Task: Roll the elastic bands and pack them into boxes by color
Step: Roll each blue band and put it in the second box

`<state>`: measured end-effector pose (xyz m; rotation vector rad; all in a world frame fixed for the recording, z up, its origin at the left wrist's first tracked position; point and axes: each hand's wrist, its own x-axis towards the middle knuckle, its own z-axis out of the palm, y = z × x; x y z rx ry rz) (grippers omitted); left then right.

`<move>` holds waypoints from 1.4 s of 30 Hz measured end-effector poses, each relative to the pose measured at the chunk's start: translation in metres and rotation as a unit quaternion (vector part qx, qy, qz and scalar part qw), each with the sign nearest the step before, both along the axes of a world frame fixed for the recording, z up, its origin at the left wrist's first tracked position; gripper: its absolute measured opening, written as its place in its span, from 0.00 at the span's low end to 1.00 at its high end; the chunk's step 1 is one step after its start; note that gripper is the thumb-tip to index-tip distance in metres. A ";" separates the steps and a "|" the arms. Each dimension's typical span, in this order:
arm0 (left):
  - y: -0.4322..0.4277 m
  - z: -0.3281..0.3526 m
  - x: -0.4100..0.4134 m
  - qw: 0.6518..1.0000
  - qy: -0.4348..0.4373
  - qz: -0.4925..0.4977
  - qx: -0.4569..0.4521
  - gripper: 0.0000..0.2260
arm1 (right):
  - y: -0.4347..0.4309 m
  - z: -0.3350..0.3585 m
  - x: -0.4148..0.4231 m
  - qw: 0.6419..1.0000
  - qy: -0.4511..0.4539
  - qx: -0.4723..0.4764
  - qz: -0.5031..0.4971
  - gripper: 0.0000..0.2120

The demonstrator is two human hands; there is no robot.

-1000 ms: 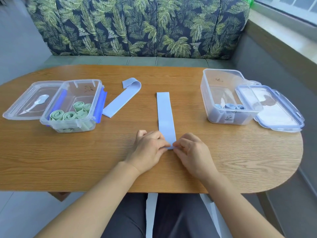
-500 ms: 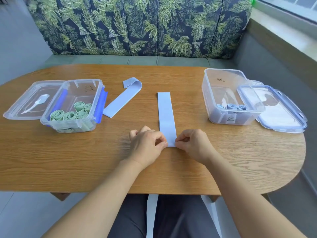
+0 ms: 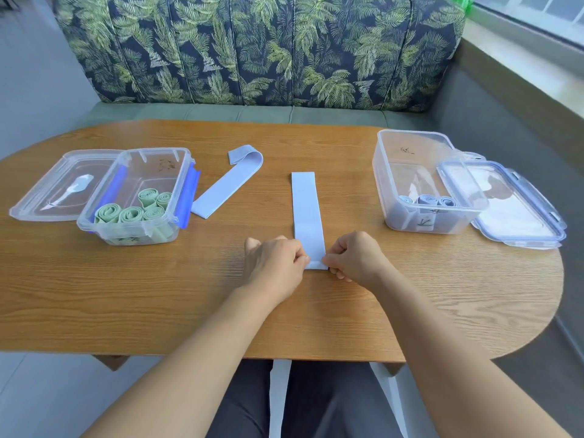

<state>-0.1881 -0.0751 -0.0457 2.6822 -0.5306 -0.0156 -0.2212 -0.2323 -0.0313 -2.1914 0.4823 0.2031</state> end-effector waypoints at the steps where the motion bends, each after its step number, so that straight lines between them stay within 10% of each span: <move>1: 0.000 -0.002 -0.003 1.000 -0.019 0.003 -0.003 0.11 | 0.000 -0.001 -0.001 1.000 -0.003 -0.002 -0.002 0.06; 22: 0.001 -0.009 -0.012 0.997 -0.032 -0.033 -0.070 0.06 | 0.026 -0.012 -0.023 0.987 -0.040 -0.036 -0.154 0.07; 29: 0.007 -0.003 -0.017 0.962 0.120 0.139 -0.203 0.09 | 0.022 -0.011 -0.014 0.986 -0.002 -0.040 -0.159 0.08; 42: -0.003 0.013 -0.023 0.954 0.171 0.187 -0.160 0.08 | 0.022 -0.011 -0.018 0.988 0.006 -0.033 -0.154 0.10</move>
